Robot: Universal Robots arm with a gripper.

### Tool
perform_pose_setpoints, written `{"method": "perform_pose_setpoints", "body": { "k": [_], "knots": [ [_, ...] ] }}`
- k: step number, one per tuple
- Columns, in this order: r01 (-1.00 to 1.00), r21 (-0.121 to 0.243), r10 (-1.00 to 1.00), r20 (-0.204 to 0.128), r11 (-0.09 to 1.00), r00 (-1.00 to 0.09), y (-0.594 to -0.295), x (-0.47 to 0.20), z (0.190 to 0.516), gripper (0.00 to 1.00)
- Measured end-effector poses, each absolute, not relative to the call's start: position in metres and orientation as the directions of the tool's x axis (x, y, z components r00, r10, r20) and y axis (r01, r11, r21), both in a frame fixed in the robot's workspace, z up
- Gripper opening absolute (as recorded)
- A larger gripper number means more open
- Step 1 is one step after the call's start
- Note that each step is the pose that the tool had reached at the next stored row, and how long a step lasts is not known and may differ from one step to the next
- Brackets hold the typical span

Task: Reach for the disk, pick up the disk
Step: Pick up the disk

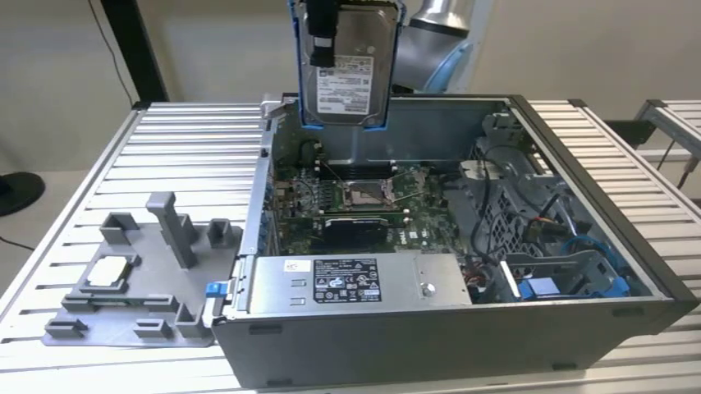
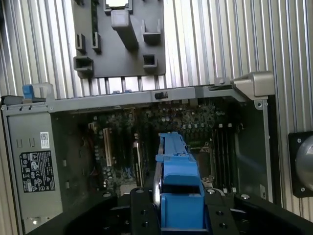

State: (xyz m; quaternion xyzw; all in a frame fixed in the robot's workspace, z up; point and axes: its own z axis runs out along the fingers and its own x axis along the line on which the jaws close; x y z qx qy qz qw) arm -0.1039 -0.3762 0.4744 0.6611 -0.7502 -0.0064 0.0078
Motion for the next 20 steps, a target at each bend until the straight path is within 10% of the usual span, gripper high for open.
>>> {"method": "perform_pose_setpoints", "body": {
  "k": [20],
  "knots": [
    [-0.992,0.02,-0.992,0.003,0.126,-0.126,-0.376,-0.028,0.474,0.0]
  ]
}}
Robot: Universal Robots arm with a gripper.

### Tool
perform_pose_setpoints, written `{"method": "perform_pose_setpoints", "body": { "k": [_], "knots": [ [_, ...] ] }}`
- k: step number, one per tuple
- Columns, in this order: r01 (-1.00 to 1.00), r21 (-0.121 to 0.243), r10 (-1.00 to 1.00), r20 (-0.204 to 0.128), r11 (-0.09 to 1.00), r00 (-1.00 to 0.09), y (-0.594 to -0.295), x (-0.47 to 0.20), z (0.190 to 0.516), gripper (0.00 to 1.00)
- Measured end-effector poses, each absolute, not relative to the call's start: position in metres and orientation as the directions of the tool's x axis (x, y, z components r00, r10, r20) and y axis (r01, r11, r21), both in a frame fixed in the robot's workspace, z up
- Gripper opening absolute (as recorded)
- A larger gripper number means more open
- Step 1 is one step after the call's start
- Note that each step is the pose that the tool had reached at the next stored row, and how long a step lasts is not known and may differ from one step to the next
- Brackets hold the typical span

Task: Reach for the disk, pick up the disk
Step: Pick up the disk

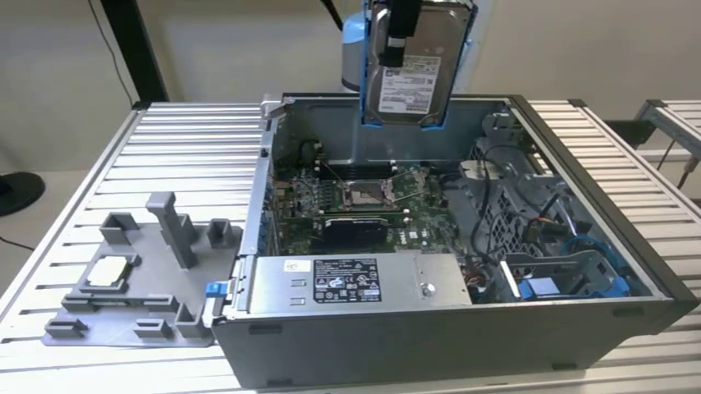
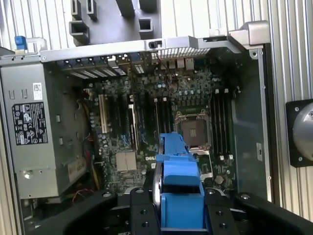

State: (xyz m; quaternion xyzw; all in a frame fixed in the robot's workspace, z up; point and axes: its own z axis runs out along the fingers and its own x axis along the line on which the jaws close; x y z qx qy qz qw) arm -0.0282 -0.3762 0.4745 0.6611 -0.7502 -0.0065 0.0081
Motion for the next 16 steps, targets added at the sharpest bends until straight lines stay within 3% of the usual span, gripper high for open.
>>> {"method": "perform_pose_setpoints", "body": {
  "k": [16],
  "knots": [
    [-0.992,0.021,-0.992,0.003,0.126,-0.126,-0.376,0.014,0.474,0.0]
  ]
}}
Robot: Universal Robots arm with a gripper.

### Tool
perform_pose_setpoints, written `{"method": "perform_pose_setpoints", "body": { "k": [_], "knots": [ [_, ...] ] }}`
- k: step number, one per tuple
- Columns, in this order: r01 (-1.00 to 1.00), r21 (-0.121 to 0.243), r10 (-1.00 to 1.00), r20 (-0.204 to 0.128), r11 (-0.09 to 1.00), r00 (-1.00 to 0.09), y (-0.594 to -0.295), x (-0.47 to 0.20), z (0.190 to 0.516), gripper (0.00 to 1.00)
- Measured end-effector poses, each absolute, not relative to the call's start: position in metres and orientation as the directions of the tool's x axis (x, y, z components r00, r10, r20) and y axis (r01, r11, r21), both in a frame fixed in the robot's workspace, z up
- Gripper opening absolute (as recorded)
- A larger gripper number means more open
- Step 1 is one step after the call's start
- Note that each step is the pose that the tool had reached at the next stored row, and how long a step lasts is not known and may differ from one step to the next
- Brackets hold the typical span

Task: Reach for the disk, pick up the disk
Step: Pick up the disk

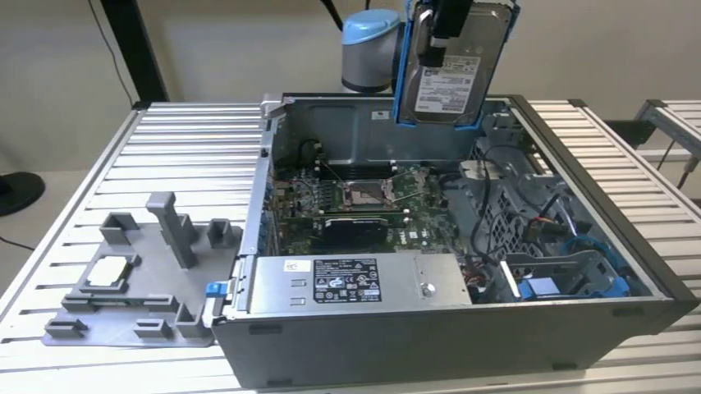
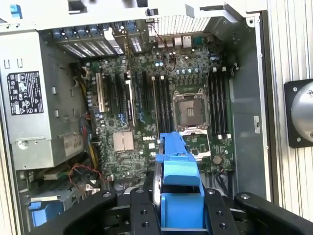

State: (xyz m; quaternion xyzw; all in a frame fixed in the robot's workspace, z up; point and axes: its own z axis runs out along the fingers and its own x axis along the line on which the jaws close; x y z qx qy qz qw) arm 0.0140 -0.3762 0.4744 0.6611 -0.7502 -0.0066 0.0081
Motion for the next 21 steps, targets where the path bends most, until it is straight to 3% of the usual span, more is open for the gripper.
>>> {"method": "perform_pose_setpoints", "body": {
  "k": [21],
  "knots": [
    [-0.992,0.021,-0.992,0.003,0.126,-0.126,-0.376,0.025,0.474,0.0]
  ]
}}
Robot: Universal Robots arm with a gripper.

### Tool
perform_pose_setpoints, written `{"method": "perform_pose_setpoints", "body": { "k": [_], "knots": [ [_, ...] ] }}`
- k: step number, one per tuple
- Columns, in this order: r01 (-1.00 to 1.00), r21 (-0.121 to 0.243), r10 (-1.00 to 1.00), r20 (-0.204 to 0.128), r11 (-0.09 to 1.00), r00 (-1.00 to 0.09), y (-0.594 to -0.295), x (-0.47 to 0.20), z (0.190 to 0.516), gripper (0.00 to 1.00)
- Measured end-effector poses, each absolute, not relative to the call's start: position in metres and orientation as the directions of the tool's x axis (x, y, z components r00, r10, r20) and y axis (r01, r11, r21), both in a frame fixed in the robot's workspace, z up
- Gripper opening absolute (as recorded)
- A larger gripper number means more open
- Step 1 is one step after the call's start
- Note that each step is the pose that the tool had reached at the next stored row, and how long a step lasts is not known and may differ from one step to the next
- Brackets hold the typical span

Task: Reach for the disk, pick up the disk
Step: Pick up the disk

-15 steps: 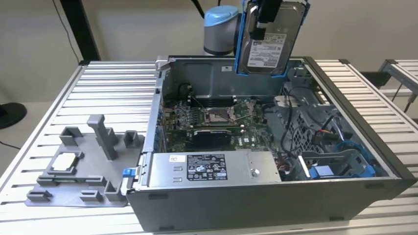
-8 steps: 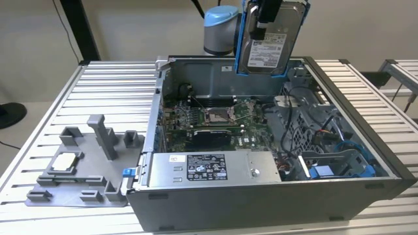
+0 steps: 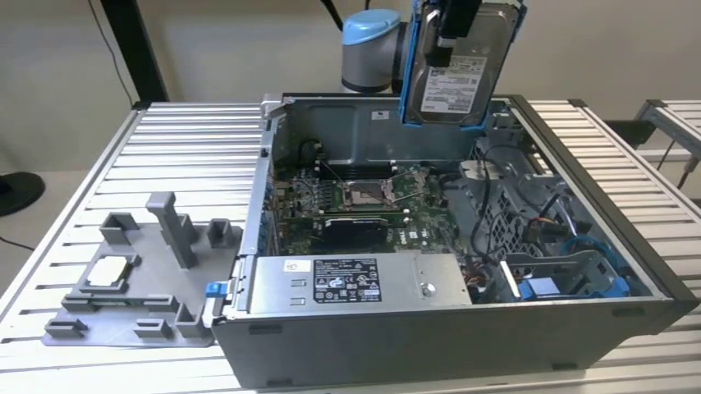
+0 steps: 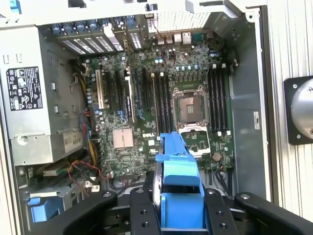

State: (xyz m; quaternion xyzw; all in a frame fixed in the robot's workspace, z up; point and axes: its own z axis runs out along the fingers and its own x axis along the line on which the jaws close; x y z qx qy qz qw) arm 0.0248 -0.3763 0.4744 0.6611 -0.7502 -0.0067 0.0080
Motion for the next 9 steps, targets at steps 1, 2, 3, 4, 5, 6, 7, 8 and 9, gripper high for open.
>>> {"method": "perform_pose_setpoints", "body": {
  "k": [1,2,3,4,5,6,7,8,9],
  "knots": [
    [-0.992,0.021,-0.992,0.003,0.126,-0.126,-0.376,0.028,0.474,0.0],
    [-0.992,0.021,-0.992,0.003,0.126,-0.126,-0.376,0.031,0.474,0.0],
    [-0.992,0.021,-0.992,0.003,0.126,-0.126,-0.376,0.034,0.474,0.0],
    [-0.992,0.021,-0.992,0.003,0.126,-0.126,-0.376,0.037,0.474,0.0],
    [-0.992,0.022,-0.992,0.003,0.126,-0.126,-0.376,0.041,0.474,0.0],
    [-0.992,0.022,-0.992,0.003,0.126,-0.126,-0.376,0.045,0.474,0.0],
    [-0.992,0.022,-0.992,0.003,0.126,-0.126,-0.376,0.048,0.474,0.0],
    [-0.992,0.023,-0.992,0.003,0.126,-0.126,-0.376,0.052,0.474,0.0],
    [-0.992,0.023,-0.992,0.004,0.126,-0.126,-0.376,0.055,0.474,0.0]
  ]
}}
